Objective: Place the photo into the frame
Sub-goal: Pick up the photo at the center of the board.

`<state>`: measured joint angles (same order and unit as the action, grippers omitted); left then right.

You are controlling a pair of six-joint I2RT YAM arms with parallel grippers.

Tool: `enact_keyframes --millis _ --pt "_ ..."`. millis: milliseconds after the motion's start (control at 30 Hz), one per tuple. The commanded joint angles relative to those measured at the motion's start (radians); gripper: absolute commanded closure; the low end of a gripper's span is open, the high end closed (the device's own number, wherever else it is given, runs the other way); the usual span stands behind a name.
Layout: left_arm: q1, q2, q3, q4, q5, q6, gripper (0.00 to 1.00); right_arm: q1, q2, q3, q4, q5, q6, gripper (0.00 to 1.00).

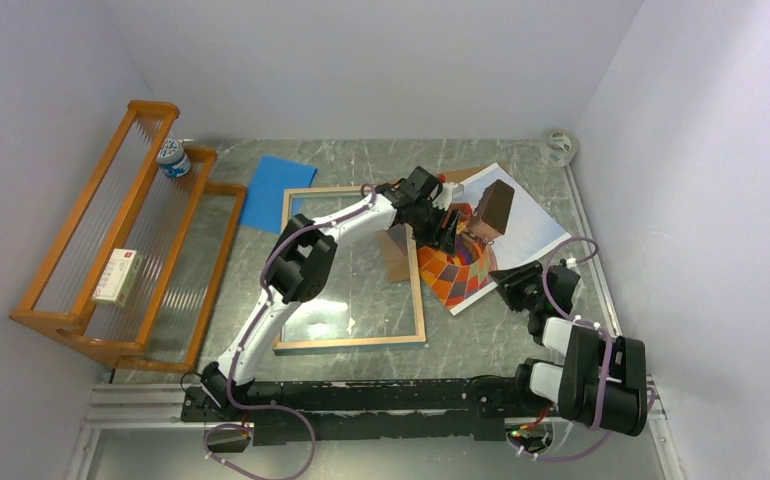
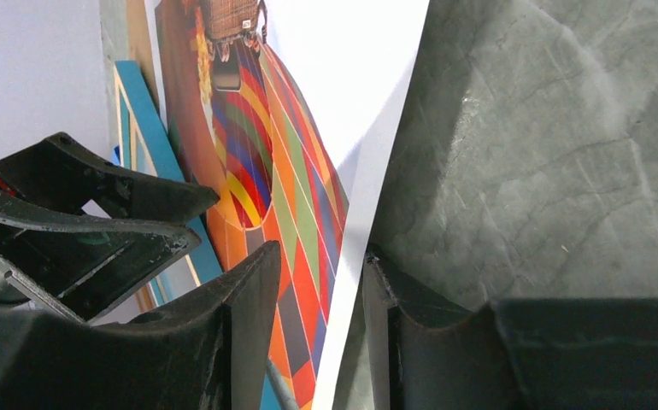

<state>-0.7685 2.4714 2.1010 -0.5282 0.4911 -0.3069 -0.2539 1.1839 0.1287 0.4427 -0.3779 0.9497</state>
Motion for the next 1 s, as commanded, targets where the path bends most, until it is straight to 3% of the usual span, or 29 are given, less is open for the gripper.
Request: enact_keyframes --millis 0,233,400,467,567,800,967 --pt "-0.009 0.049 -0.001 -0.082 -0.022 0.038 0.35 -0.002 0.031 -0.018 0.079 -0.059 -0.018 0.58" --pt "-0.008 0.044 -0.009 -0.082 0.011 0.032 0.35 -0.002 0.053 0.034 0.116 -0.139 -0.002 0.68" --pt "-0.006 0.024 0.001 -0.089 0.058 0.019 0.34 -0.002 0.074 0.098 0.041 -0.136 -0.032 0.91" --pt "0.004 0.002 0.009 -0.079 0.147 0.006 0.3 -0.002 0.055 0.117 0.0 -0.119 -0.045 0.99" --pt "0.019 -0.067 0.003 -0.044 0.221 -0.017 0.25 -0.002 -0.002 0.167 -0.11 -0.086 -0.083 1.0" --pt "0.091 -0.246 -0.027 -0.017 0.165 -0.07 0.19 -0.002 -0.193 0.327 -0.424 0.063 -0.224 1.0" --pt "0.156 -0.361 -0.095 -0.011 0.074 -0.105 0.19 -0.002 -0.26 0.464 -0.577 0.074 -0.302 1.0"
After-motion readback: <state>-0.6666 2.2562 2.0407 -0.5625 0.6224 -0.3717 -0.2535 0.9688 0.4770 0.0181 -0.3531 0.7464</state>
